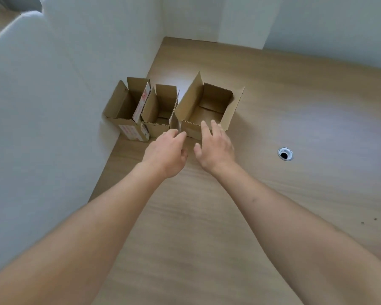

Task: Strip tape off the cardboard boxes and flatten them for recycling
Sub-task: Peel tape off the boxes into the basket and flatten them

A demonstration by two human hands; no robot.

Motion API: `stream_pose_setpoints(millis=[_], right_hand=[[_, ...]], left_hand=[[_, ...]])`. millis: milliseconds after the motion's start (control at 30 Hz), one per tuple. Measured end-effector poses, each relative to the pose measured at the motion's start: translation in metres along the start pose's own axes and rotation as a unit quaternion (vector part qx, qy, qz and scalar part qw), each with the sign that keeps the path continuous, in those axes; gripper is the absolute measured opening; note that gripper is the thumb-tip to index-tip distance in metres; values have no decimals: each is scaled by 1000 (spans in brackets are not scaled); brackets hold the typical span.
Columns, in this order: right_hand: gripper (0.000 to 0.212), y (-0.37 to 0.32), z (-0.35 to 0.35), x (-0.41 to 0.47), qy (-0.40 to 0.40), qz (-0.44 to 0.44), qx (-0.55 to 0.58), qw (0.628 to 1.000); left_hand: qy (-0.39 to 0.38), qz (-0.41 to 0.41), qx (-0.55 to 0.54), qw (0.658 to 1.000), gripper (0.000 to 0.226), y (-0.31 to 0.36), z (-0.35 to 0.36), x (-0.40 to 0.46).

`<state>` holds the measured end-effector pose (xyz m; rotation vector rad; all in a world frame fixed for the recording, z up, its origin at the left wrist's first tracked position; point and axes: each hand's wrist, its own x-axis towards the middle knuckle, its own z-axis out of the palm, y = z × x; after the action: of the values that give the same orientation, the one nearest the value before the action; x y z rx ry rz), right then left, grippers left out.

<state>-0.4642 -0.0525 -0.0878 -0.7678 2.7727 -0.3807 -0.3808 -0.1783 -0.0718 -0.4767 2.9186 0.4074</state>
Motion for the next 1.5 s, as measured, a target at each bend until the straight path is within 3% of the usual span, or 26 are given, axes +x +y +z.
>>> stream_pose_setpoints(millis=[100,267,433,567,767,1033,1233,1433,1500], right_hand=[[78,6,21,32,-5,2,-42,999],[26,24,27,29,25,-16,-87,996],[17,44,23,-8,9,-39,-89,995],[8,55,27,-48,4,-63,-103,993],[9,68,26,-101,-32,-56,-105,992],[23,99,15,-179,-118,-41,-111,986],[32,121,16,-246,-133,-40,-97,986],[84,133,25,-301,-171,15,-95,981],[88,137,26,-315,-163,54,-56,984]], left_hand=[[-1,-20,-9,1000,48,-12,22,10],[15,-53,-43,998,37,-22,44,6],[39,-40,-65,996,37,-8,37,-14],[71,-20,-67,995,51,19,31,-28],[-55,53,67,995,68,44,43,-44],[-163,19,99,981,93,82,76,-100],[-231,22,20,972,98,110,98,-151],[-276,67,37,958,110,136,120,-186],[-278,78,57,956,115,140,126,-194]])
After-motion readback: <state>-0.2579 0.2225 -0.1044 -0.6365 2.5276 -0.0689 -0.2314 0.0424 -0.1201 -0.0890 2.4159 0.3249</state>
